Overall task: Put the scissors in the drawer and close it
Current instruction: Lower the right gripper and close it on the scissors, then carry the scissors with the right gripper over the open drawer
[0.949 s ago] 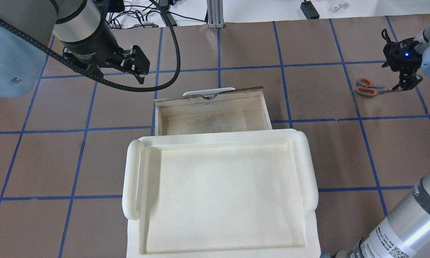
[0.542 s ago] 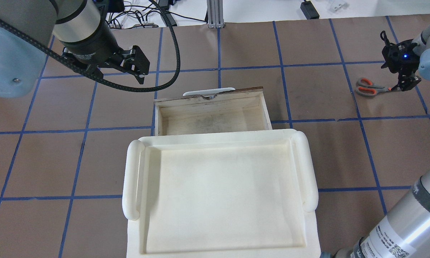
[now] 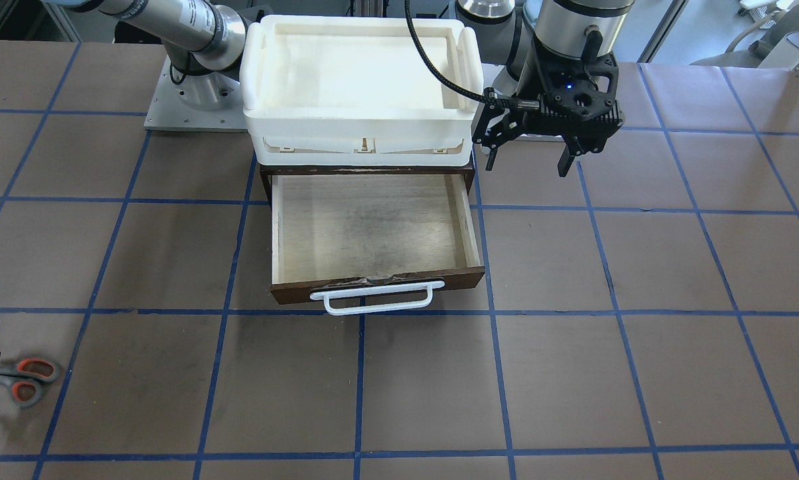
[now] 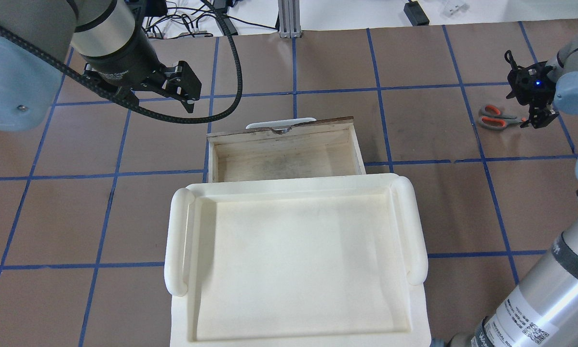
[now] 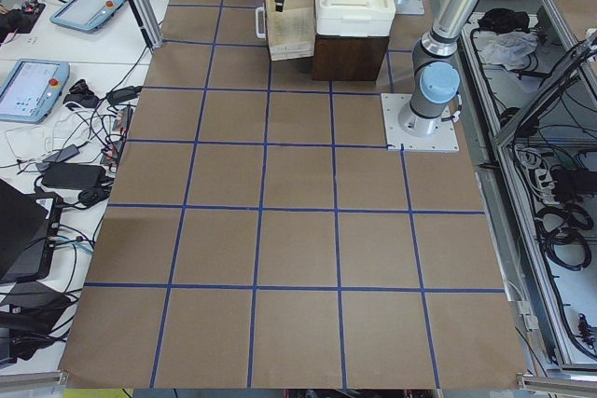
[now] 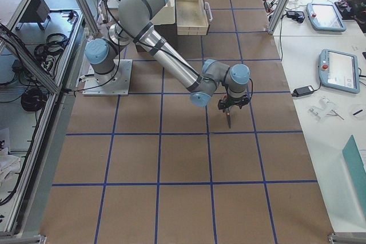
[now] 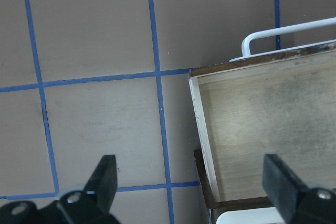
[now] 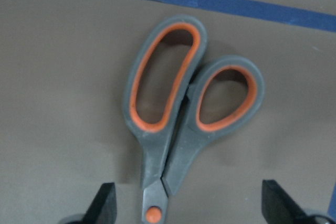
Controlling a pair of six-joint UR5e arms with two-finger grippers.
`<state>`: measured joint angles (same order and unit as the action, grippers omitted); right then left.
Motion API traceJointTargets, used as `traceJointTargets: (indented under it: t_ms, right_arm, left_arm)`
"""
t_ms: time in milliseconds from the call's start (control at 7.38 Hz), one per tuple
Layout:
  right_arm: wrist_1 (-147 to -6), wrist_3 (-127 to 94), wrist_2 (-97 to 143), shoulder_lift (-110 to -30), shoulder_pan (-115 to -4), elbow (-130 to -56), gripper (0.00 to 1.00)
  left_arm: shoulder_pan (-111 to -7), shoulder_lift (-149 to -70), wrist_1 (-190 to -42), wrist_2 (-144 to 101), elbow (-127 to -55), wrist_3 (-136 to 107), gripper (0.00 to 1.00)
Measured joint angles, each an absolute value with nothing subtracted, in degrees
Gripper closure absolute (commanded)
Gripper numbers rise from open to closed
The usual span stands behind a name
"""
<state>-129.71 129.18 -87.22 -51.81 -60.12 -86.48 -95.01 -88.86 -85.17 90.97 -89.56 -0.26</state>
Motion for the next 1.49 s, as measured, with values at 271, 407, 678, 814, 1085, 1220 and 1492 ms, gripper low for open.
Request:
traceJointTargets:
  t_ms: [271,407,678,814,1085,1220,1492]
  right_arm:
    - [-129.65,129.27,-87.19,-51.46,-60.12,-86.54,0.17]
    - [-129.64,129.27,-87.21,-51.23,-60.12,-86.56,0.35]
    - [-129.62,129.28,-87.38,-51.14,-60.12,-86.57,0.90]
    - [-129.57,129.35,-87.64,-51.19,-60.12,-86.57,1.00]
    - [-129.33,130.71,-88.00,-51.33,-60.12,-86.55,1.00]
    - [-128.92,131.25,-88.10,-51.41,-60.12,-86.57,1.00]
    - [-127.98,131.61,-88.09,-52.68,-60.21,-86.60,1.00]
  left_arm:
    - [-95.01,-88.86,-85.18,90.97,-89.56,-0.26,0.00]
    - [-95.01,-88.86,-85.20,90.97,-89.56,-0.26,0.00]
    - [-95.01,-88.86,-85.17,90.97,-89.56,-0.27,0.00]
    - [-95.01,-88.86,-85.17,90.97,-89.56,-0.26,0.00]
    - [-95.01,-88.86,-85.17,90.97,-89.56,-0.27,0.00]
    - [-95.01,-88.86,-85.18,90.97,-89.56,-0.26,0.00]
    - [-95.01,-88.86,-85.19,90.97,-89.56,-0.26,0.00]
